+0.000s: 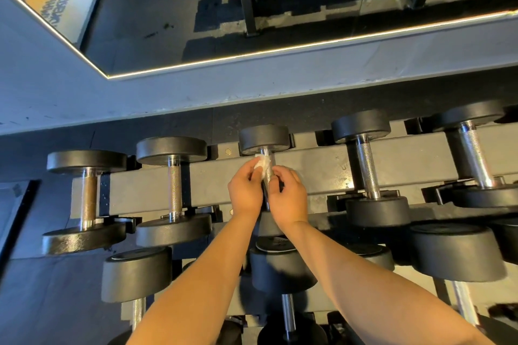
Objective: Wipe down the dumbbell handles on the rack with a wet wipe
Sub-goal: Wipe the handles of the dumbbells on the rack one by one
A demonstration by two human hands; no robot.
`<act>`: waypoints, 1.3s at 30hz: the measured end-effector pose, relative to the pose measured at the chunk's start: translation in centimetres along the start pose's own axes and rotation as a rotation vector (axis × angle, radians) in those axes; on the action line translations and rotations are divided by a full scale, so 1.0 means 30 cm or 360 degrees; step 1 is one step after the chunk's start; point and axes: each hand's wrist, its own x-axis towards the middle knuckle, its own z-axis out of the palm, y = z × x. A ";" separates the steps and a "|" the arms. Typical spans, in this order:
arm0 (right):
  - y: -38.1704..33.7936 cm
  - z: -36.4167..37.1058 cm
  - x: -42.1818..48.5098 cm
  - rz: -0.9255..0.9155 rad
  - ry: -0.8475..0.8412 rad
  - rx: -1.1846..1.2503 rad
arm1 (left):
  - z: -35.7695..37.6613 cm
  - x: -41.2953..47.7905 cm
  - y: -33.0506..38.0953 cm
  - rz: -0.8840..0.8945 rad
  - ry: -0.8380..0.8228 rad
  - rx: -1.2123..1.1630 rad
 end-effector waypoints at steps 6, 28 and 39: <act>0.007 0.003 0.001 0.0011 -0.0013 0.0012 | 0.001 0.007 -0.017 0.0028 -0.0061 0.0057; -0.012 -0.003 -0.005 0.0103 -0.0042 0.0029 | -0.002 0.006 0.027 0.0141 -0.0016 0.0097; -0.004 -0.003 -0.007 0.0070 0.0025 0.0075 | -0.004 -0.052 -0.005 0.0119 -0.0095 -0.0017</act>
